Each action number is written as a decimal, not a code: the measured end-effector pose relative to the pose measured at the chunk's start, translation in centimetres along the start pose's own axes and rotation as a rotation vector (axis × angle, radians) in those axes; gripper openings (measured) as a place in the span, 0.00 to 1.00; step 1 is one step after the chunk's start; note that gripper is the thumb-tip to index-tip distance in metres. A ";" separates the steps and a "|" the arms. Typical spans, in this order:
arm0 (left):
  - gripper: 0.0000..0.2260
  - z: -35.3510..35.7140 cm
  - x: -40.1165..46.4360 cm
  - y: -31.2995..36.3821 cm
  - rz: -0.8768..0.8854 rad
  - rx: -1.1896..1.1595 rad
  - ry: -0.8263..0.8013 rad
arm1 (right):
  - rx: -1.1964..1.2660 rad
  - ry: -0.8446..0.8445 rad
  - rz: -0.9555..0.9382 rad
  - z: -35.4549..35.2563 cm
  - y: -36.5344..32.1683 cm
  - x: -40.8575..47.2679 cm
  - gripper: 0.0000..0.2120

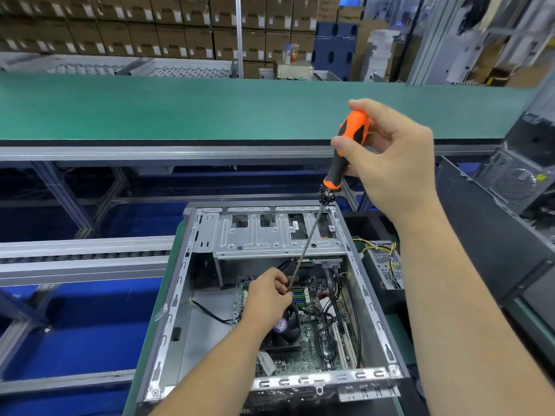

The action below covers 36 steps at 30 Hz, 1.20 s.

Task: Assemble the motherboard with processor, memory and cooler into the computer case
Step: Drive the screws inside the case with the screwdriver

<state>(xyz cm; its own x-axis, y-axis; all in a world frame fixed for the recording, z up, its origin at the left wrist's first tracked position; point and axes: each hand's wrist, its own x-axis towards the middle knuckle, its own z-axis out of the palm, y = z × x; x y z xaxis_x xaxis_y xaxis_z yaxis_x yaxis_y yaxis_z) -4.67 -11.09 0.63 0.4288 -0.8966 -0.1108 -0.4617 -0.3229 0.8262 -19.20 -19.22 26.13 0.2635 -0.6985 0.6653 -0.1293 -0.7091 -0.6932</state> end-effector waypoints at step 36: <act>0.11 -0.2 -0.4 0.0 0.061 0.051 -0.001 | -0.012 -0.015 -0.019 0.1 0.0 0.0 0.20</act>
<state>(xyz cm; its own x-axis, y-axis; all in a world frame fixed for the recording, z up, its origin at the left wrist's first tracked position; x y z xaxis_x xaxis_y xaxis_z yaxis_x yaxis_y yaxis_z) -4.69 -10.72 0.78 0.3978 -0.9154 -0.0613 -0.5261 -0.2823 0.8022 -19.09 -19.22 26.06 0.2800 -0.6836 0.6740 -0.1355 -0.7232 -0.6772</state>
